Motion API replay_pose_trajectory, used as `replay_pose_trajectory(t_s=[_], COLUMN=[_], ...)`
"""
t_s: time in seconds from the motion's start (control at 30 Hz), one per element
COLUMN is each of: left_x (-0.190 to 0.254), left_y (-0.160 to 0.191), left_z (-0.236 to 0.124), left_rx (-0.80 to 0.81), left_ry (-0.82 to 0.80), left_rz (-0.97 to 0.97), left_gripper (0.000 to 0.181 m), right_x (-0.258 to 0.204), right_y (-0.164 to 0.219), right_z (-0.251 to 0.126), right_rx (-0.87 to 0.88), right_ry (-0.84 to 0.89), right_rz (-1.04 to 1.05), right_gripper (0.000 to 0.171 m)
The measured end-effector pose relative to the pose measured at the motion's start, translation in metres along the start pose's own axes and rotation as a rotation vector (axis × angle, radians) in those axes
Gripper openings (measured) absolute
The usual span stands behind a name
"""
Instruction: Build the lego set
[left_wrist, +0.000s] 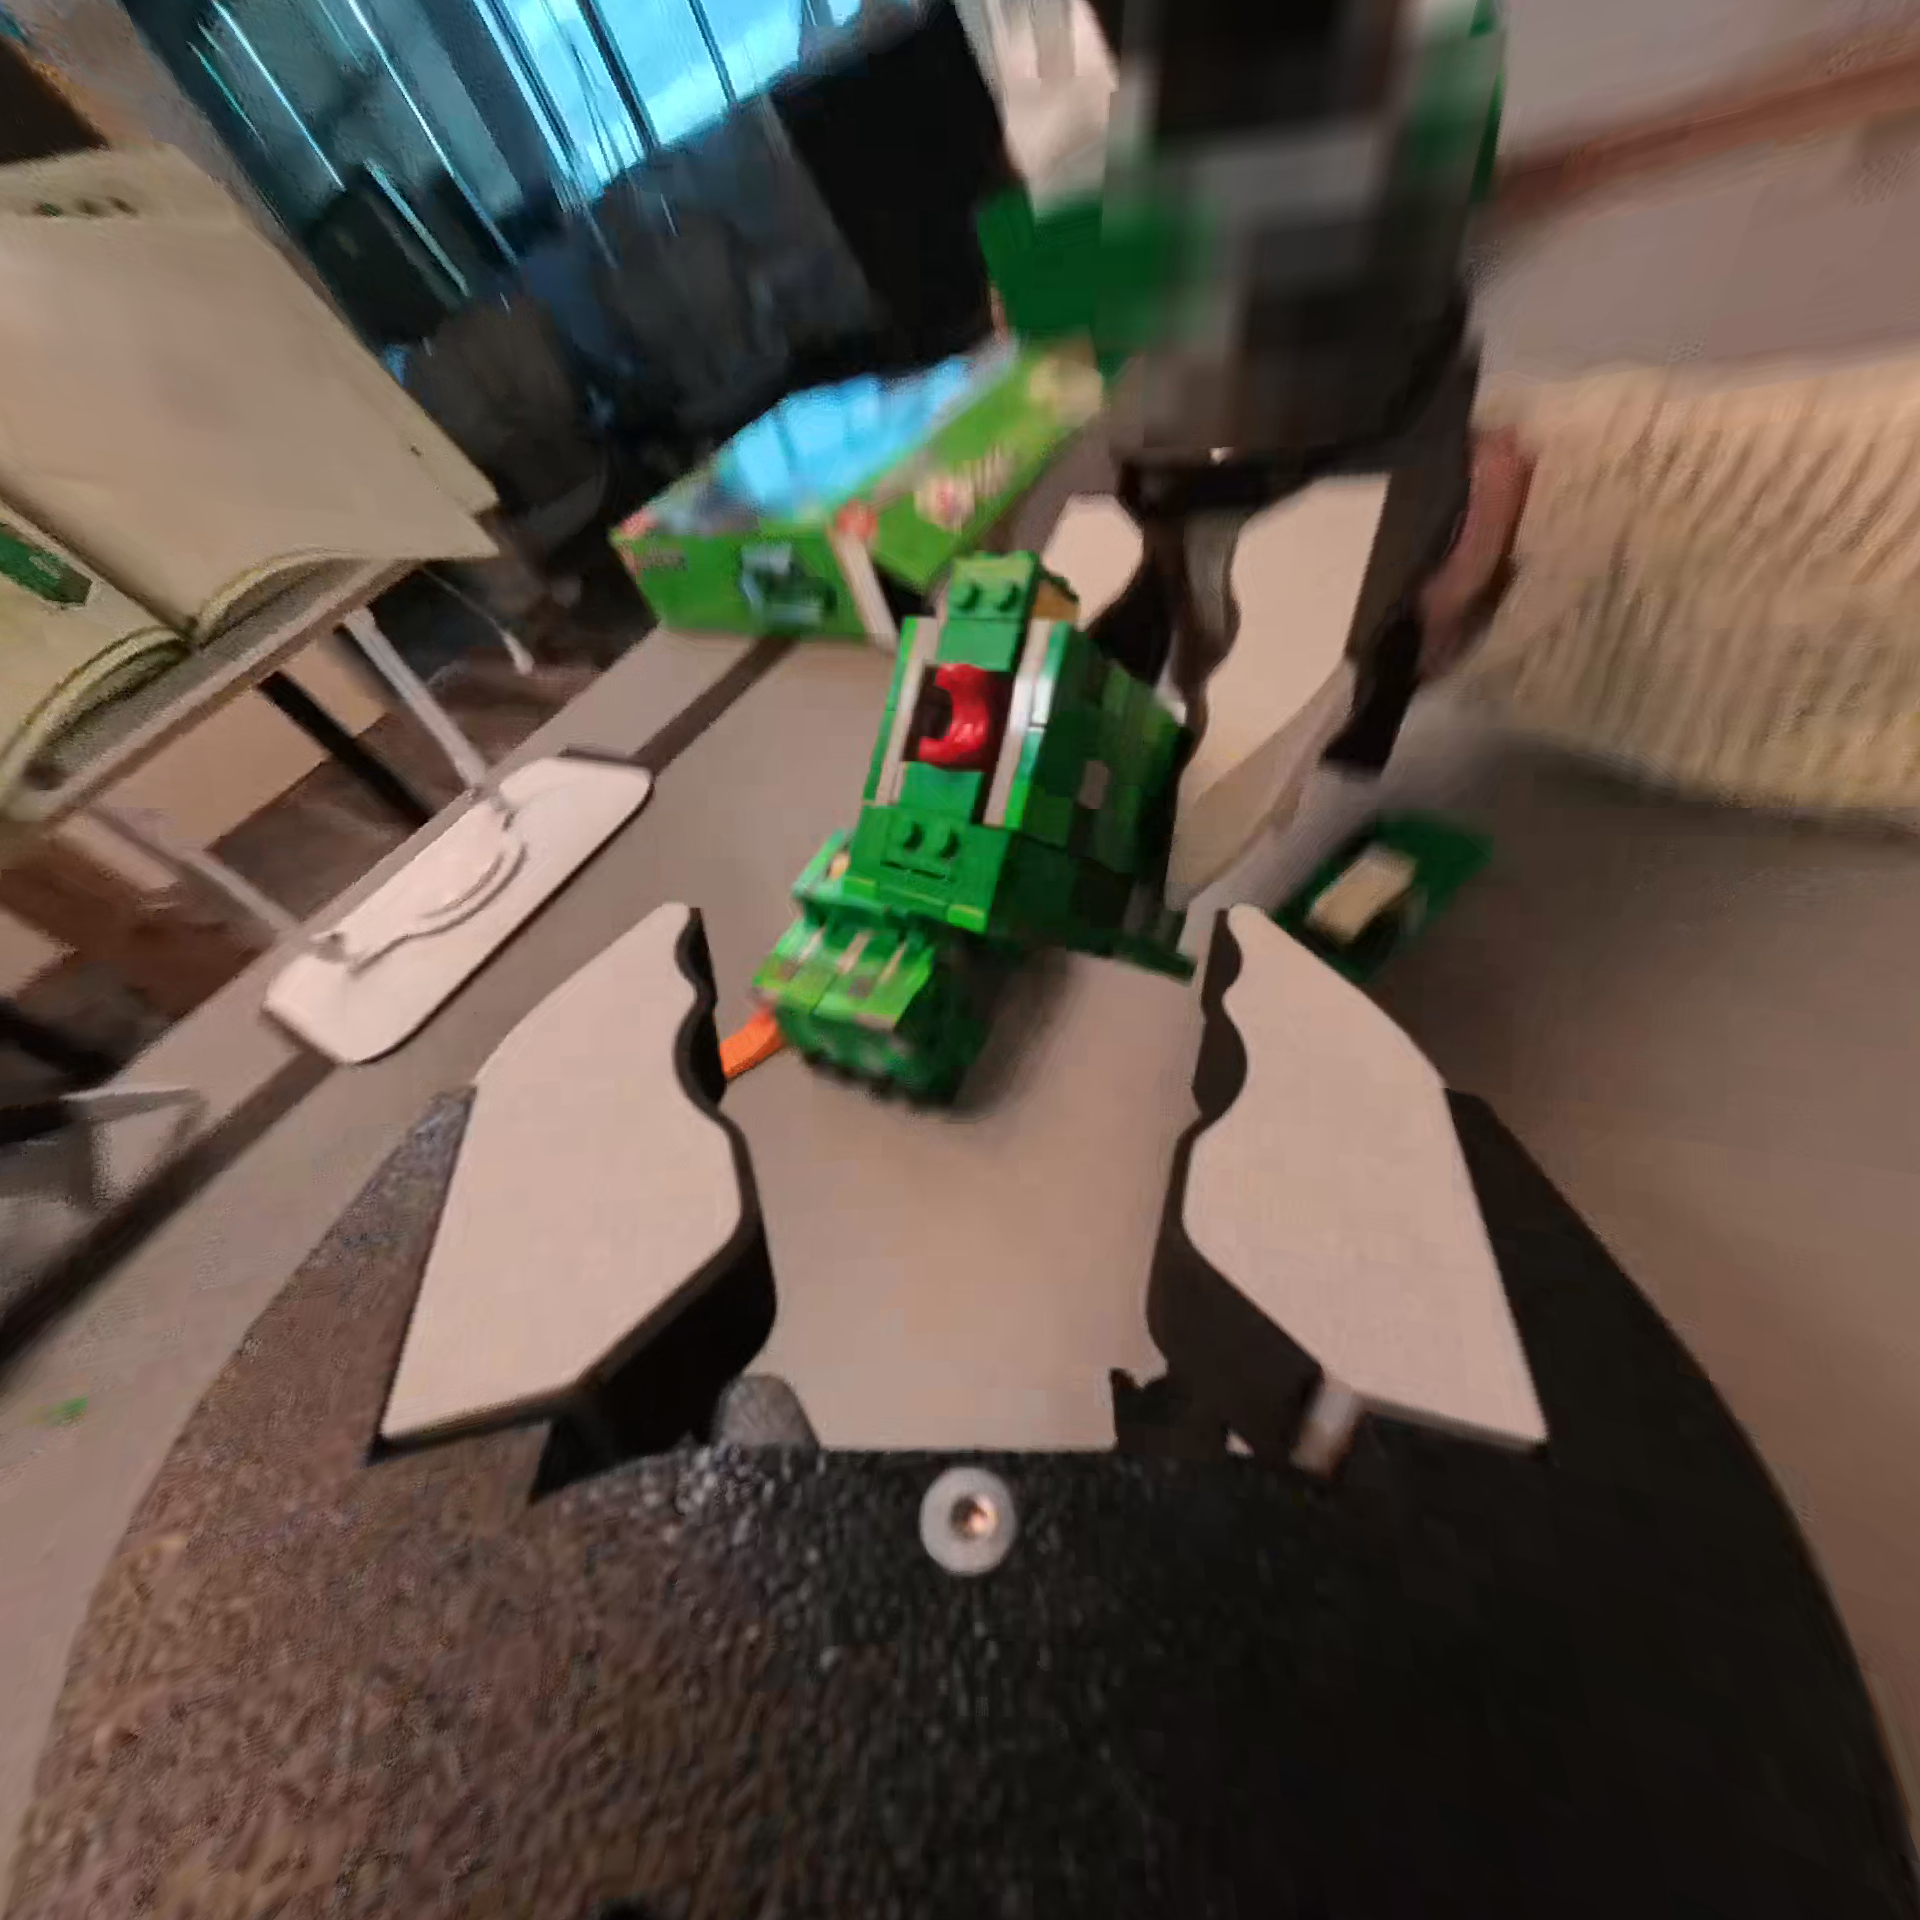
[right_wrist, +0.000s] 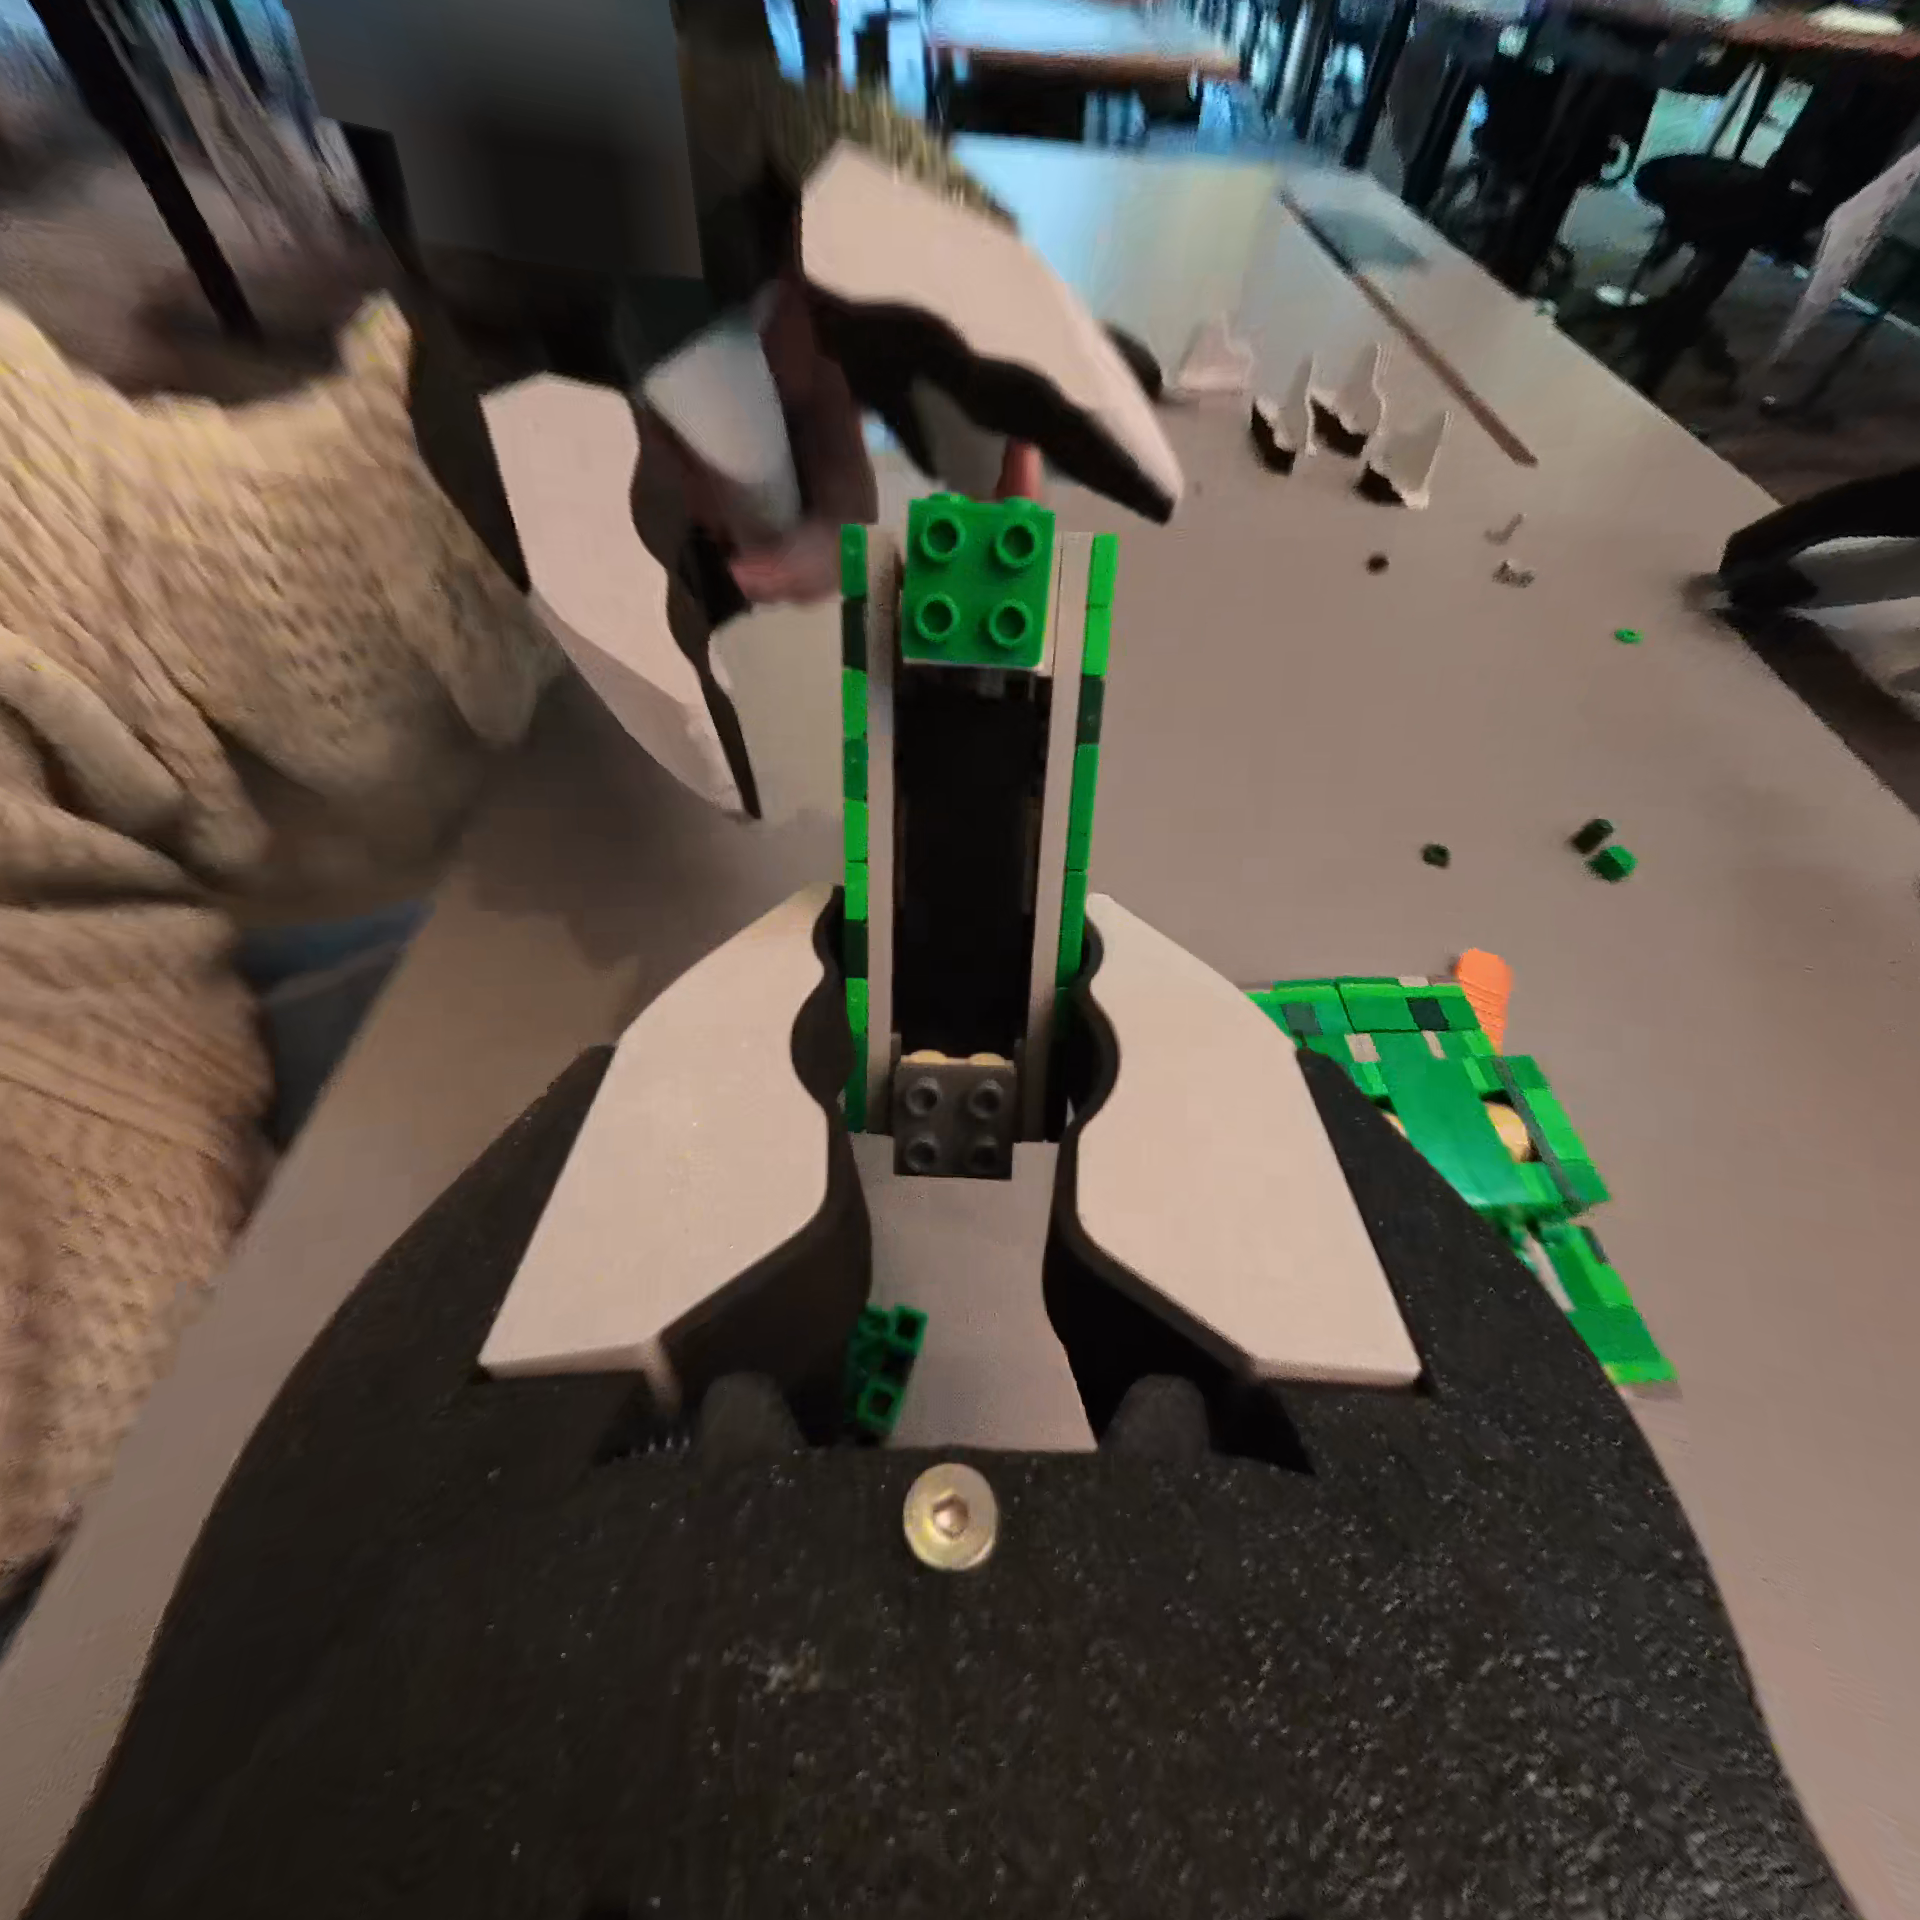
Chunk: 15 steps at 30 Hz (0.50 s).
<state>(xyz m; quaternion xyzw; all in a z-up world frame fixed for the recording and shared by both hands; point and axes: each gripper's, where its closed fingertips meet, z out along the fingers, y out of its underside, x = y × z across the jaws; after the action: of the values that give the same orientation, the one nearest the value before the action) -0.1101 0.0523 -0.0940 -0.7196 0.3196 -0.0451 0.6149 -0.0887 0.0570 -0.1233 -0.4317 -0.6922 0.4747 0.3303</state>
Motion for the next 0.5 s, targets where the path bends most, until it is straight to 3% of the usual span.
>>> replay_pose_trajectory(t_s=[0.1, 0.3, 0.5], left_x=[-0.007, 0.012, 0.015], left_y=[-0.012, -0.021, -0.027], left_z=[-0.001, 0.009, 0.016], left_rx=[0.240, 0.430, 0.483], left_ry=[0.046, 0.361, 0.400], left_rz=[-0.275, -0.551, -0.507], left_gripper=[0.077, 0.062, 0.046], right_x=[-0.001, -0.010, -0.012], right_y=[-0.010, -0.018, -0.015], right_z=[-0.004, -0.002, 0.004], right_rx=[0.099, 0.175, 0.167], right_ry=[-0.047, -0.147, -0.170], right_rz=[0.062, 0.137, 0.168], right_gripper=[0.037, 0.037, 0.037])
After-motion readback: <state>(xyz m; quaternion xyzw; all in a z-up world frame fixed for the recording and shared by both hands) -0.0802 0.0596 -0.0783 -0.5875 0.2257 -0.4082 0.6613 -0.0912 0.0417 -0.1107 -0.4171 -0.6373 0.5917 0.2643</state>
